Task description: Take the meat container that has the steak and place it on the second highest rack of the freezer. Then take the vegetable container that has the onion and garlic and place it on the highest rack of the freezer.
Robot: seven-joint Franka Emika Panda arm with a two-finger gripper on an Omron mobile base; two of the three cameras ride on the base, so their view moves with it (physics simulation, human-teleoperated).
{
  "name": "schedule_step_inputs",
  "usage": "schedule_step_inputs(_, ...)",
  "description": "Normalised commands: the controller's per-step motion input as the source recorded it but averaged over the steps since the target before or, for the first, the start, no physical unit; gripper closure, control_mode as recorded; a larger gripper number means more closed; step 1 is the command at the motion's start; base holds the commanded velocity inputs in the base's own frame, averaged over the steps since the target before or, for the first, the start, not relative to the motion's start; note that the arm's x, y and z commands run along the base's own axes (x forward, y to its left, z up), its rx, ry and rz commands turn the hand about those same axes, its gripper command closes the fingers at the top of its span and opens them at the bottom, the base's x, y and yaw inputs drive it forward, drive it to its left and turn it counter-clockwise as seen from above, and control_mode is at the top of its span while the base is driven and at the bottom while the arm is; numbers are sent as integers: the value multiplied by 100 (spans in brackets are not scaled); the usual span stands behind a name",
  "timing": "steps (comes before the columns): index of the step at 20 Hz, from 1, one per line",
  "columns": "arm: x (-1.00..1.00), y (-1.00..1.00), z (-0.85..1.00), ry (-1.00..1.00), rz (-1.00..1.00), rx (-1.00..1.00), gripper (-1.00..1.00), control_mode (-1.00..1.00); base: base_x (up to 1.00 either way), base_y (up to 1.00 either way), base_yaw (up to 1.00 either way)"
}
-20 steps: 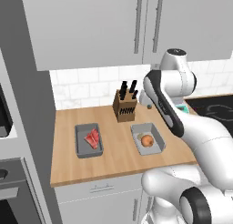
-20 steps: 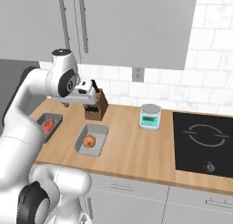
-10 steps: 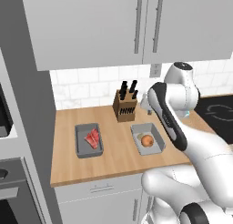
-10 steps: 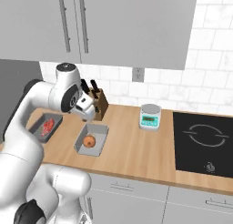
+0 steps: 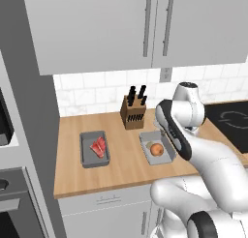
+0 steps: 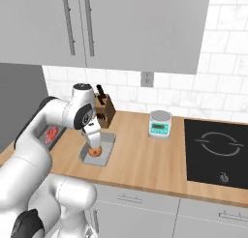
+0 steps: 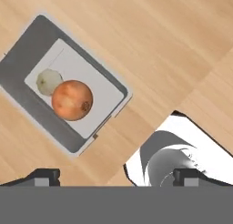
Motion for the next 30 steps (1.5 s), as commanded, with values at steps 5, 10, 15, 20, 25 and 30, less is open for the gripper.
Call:
schedule_step_inputs(5, 5, -46, -23, 16, -5, 0, -100, -100, 0, 0, 0)
schedule_step_inputs(10, 0, 5, -57, 6, -16, 0, -100, -100, 0, 0, 0)
schedule_step_inputs(15, 8, 25, -45, 1, -23, 0, -100, -100, 0, 0, 0)
schedule_step_inputs(20, 5, 32, -33, 0, -10, 0, -100, -100, 0, 0, 0)
schedule_step_inputs(25, 8, 13, -22, 0, 0, 0, -100, -100, 0, 0, 0)
schedule_step_inputs(30, 21, 0, -10, 0, 3, 0, -100, -100, 0, 0, 0)
